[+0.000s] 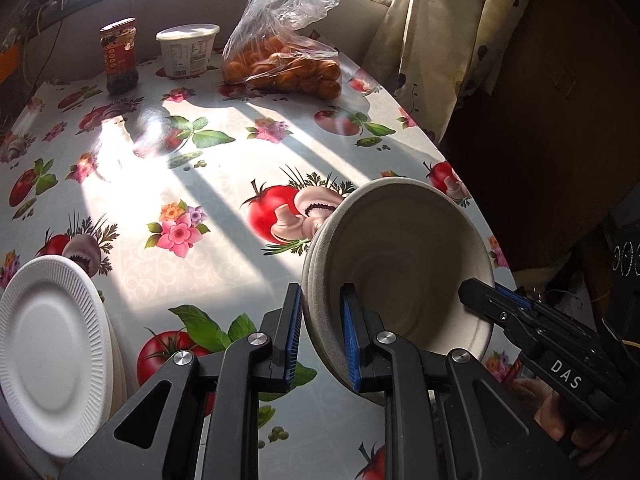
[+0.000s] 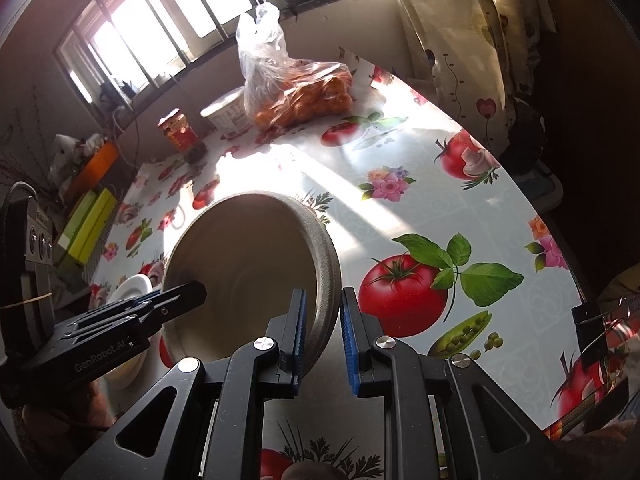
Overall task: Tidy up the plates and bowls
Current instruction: 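Lift and carry the nested bowls with both grippers over the white plate stack, then lower the bowls onto the plate stack and open both grippers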
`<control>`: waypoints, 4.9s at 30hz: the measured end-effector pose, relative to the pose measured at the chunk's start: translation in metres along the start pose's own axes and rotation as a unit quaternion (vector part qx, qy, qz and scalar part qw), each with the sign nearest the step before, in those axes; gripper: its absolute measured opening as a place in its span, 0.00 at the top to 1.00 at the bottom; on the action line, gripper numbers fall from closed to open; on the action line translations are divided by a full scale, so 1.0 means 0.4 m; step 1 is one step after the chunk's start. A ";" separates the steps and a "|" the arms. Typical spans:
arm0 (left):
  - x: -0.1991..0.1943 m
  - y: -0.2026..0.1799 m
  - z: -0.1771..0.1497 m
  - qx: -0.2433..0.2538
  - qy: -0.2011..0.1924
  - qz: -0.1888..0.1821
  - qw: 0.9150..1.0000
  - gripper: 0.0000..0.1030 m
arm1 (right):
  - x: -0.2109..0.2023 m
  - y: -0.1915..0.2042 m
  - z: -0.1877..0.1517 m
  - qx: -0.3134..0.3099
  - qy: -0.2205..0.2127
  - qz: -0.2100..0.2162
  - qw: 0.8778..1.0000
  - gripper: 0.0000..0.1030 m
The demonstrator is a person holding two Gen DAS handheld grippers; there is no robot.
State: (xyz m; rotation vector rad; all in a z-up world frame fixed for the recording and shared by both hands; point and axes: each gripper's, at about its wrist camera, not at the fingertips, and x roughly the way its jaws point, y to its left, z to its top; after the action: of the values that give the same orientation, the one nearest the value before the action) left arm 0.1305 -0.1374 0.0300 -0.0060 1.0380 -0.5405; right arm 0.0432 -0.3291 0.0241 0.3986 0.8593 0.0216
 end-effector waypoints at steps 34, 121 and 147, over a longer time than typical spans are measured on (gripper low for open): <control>-0.108 0.197 -0.007 -0.076 -0.033 0.045 0.996 0.80 | 0.091 0.223 0.056 -0.078 0.035 0.049 0.995 0.83; -0.263 0.576 -0.164 -0.224 -0.049 0.137 0.964 0.80 | 0.326 0.636 -0.023 -0.168 0.152 0.139 0.964 0.81; -0.266 0.566 -0.154 -0.214 -0.054 0.136 0.966 0.65 | 0.311 0.632 -0.025 -0.167 0.145 0.145 0.964 0.58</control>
State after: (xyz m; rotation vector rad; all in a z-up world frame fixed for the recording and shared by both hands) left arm 0.1344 0.1202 0.0273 -0.2680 1.0108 -0.0585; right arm 0.1531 -0.0696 0.0158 0.2019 1.0579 0.5004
